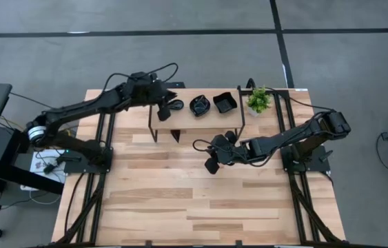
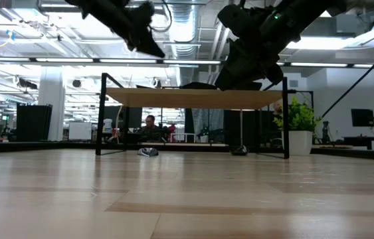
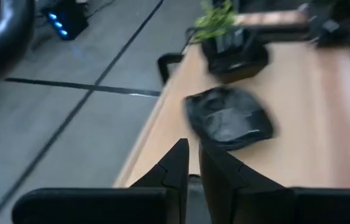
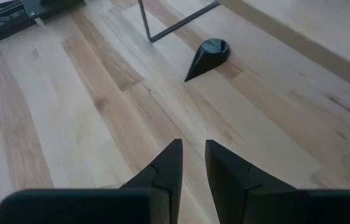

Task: Pick & Place Mini shaped plates
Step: Stack the black drop shaped plate on the black drop shaped plate on the shelf

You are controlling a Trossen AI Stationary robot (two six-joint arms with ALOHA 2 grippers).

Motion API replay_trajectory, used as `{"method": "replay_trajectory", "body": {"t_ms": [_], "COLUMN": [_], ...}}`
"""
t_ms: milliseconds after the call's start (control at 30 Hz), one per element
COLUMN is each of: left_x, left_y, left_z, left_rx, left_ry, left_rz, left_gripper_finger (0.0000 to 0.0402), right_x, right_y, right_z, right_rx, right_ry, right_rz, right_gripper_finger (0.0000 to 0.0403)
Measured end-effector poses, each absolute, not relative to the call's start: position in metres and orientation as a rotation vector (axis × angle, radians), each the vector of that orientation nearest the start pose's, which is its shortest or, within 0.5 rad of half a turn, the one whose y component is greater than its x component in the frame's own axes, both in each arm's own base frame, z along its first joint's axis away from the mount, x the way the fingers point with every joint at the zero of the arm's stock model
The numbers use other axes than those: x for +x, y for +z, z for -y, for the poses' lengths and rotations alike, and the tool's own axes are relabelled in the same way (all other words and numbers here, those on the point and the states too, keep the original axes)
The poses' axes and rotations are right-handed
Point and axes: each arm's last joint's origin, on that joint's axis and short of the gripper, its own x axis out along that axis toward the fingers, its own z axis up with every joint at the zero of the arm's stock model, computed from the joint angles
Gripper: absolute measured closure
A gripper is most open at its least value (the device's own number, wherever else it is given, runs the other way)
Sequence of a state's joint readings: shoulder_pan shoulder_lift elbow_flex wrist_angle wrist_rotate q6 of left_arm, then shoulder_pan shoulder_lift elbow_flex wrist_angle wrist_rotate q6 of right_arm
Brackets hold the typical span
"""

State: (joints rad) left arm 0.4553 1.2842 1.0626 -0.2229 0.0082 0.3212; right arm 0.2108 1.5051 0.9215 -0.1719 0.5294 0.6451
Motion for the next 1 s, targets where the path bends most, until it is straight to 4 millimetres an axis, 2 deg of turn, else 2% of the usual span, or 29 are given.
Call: {"method": "replay_trajectory", "body": {"t_ms": [167, 367, 467, 667, 833, 1000], "left_x": [0.249, 0.232, 0.217, 0.191, 0.181, 0.179], "left_y": [0.329, 0.304, 0.29, 0.259, 0.235, 0.219], "left_z": [-0.09, -0.044, -0.027, -0.002, 0.013, 0.025], "left_rx": [0.097, -0.043, -0.124, -0.261, -0.326, -0.396], "left_ry": [0.293, 0.192, 0.169, 0.124, 0.058, 0.01], "left_rz": [-0.464, -0.486, -0.488, -0.449, -0.427, -0.437], "left_gripper_finger": [0.0362, 0.0362, 0.0362, 0.0362, 0.0362, 0.0355], "right_x": [0.299, 0.283, 0.271, 0.241, 0.224, 0.222], "right_y": [0.219, 0.22, 0.219, 0.208, 0.19, 0.165], "right_z": [-0.065, -0.098, -0.112, -0.133, -0.137, -0.135], "right_rx": [0.245, 0.13, 0.158, 0.325, 0.443, 0.462], "right_ry": [-0.566, -0.66, -0.692, -0.745, -0.767, -0.772], "right_rz": [-0.546, -0.447, -0.413, -0.398, -0.378, -0.409], "right_gripper_finger": [0.0337, 0.0337, 0.0337, 0.0337, 0.0337, 0.0337]}}
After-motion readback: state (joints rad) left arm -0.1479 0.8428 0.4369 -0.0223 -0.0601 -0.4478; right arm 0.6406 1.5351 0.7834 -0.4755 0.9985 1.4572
